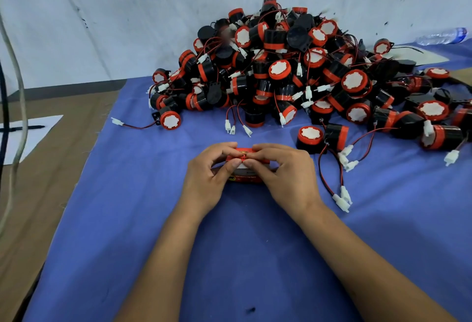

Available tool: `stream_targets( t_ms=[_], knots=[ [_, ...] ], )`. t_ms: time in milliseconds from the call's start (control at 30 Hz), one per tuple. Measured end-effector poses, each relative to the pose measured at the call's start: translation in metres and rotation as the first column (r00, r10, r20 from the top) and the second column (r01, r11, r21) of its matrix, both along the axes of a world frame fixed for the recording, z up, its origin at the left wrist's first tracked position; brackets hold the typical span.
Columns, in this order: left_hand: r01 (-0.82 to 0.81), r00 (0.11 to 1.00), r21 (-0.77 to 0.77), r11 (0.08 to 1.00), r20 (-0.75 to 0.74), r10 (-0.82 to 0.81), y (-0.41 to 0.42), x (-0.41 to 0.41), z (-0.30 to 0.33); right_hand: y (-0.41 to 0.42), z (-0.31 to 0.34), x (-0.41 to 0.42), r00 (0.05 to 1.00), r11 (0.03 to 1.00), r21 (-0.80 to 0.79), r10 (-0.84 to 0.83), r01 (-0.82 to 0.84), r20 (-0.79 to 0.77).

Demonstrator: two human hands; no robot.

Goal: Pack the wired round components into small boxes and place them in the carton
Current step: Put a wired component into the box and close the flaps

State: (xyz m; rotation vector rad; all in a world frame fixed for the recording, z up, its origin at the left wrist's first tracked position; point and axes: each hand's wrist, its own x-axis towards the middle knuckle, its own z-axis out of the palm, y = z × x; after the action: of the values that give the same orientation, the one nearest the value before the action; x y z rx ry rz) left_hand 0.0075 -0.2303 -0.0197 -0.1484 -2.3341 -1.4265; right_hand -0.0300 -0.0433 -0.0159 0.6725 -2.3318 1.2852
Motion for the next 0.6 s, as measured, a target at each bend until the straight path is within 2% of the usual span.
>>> stream_targets(
  t_ms=[100, 200, 367, 500, 600],
  knots=[
    [-0.038, 0.999, 0.033, 0.999, -0.014, 0.039, 0.0004, -0.0002, 0.0013, -0.0001, 0.0, -0.0002, 1.0, 0.998, -0.055, -0.002, 0.001, -0.024],
    [-0.043, 0.999, 0.046, 0.998, -0.009, 0.043, -0.003, 0.0004, -0.0004, 0.0021, -0.0013, -0.003, 0.998, 1.0, -0.001, 0.007, -0.007, -0.067],
    [-0.002, 1.0, 0.114, 0.994, -0.021, 0.004, 0.0005, 0.0066, 0.0033, 0.0061, -0.0043, -0.0027, 0.998, 0.996, -0.08, 0.049, -0.045, 0.047],
    [-0.007, 0.997, 0.008, 1.0, -0.078, 0.008, 0.0013, 0.0072, 0.0047, 0.0052, -0.0042, -0.0009, 1.0, 0.997, -0.076, 0.007, -0.006, 0.015],
    [-0.058, 0.99, -0.134, 0.989, -0.133, 0.04, 0.0017, 0.0076, 0.0061, 0.0042, -0.0048, 0.0008, 0.999, 0.999, -0.032, -0.001, 0.0, -0.042]
  ],
)
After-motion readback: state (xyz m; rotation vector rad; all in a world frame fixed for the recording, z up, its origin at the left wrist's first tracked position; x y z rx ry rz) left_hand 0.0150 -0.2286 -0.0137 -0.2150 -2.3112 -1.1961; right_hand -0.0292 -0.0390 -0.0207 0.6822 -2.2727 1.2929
